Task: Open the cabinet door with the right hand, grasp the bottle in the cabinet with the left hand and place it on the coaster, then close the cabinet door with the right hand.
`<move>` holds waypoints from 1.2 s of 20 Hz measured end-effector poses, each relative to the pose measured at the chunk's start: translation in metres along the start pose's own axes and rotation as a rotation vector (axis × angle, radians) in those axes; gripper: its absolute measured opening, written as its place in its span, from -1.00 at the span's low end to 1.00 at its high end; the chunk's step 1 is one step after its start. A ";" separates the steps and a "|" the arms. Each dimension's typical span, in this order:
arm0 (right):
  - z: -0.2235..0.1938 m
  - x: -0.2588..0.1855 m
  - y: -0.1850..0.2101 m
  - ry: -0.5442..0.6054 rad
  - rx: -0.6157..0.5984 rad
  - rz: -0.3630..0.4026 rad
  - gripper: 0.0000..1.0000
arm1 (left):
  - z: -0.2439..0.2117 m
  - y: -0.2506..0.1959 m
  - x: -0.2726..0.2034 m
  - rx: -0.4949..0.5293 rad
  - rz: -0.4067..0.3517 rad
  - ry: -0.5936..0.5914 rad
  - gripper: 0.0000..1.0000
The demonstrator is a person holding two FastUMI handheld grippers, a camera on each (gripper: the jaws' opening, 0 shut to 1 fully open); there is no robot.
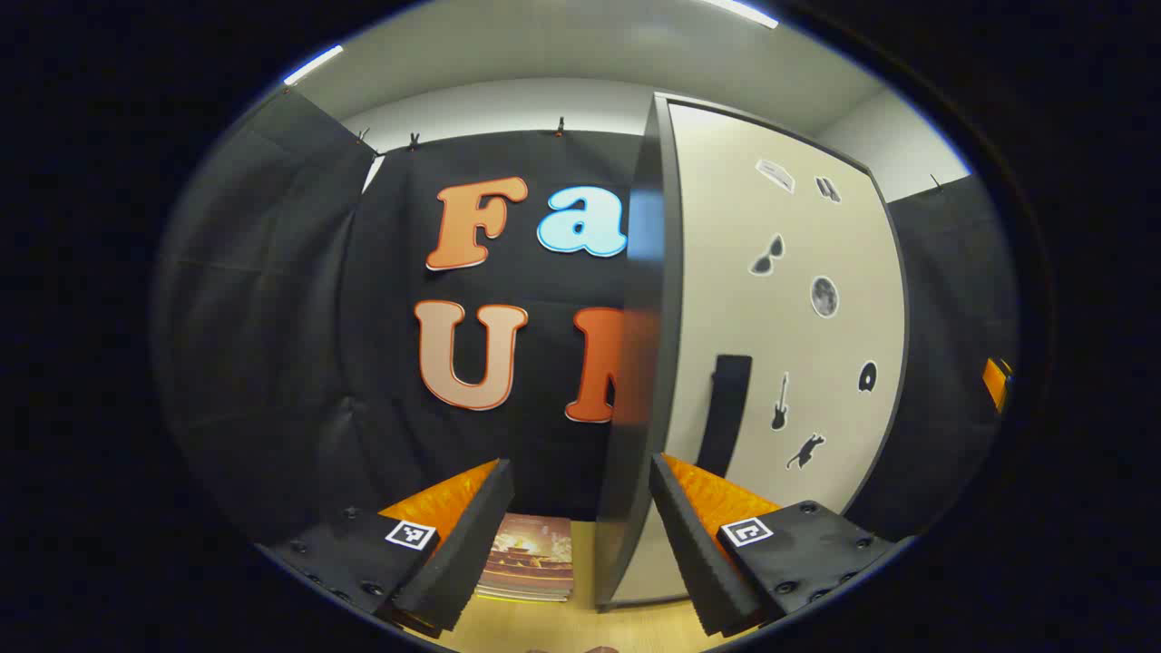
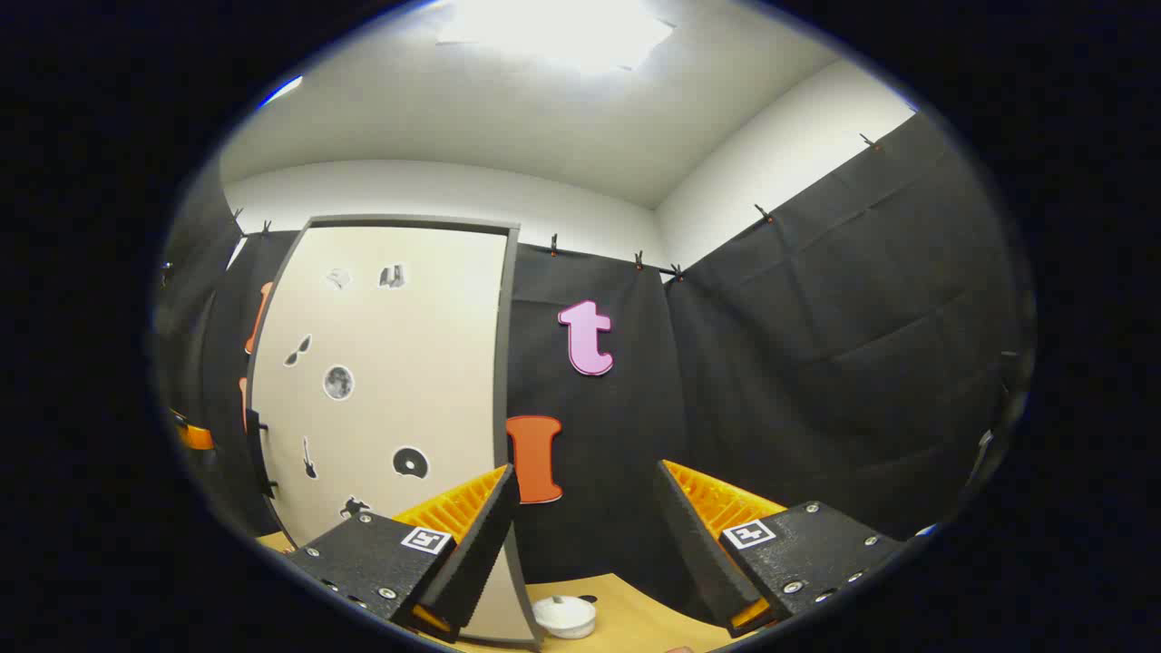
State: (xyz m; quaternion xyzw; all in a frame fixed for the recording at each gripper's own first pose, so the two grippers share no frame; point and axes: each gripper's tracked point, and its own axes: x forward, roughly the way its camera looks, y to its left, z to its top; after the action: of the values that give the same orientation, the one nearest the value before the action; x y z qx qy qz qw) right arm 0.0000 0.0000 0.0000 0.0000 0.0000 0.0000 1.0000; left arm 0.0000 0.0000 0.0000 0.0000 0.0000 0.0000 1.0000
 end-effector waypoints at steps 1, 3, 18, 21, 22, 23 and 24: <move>0.002 -0.001 0.004 0.004 -0.007 -0.008 0.82 | 0.014 0.011 -0.005 0.013 0.009 -0.026 0.93; 0.007 -0.001 0.020 0.026 -0.026 0.004 0.77 | 0.037 0.029 -0.017 0.023 0.033 -0.065 0.92; 0.013 -0.042 0.112 0.156 0.067 0.268 0.83 | 0.117 0.069 -0.111 0.080 0.134 -0.195 0.93; 0.017 -0.045 0.130 0.177 0.108 0.302 0.77 | 0.122 0.079 -0.123 0.088 0.148 -0.199 0.92; 0.018 -0.045 0.138 0.177 0.107 0.316 0.77 | 0.121 0.082 -0.126 0.090 0.150 -0.195 0.92; 0.019 -0.046 0.145 0.175 0.097 0.330 0.77 | 0.123 0.086 -0.130 0.090 0.158 -0.194 0.93; 0.020 -0.048 0.155 0.169 0.087 0.349 0.77 | 0.122 0.091 -0.132 0.091 0.166 -0.189 0.93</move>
State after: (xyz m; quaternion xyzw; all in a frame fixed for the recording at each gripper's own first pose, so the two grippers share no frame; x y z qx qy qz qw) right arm -0.0480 0.1547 0.0202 0.0430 0.0841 0.1731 0.9804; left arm -0.1318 0.0912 0.1215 0.0455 -0.0943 0.0827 0.9911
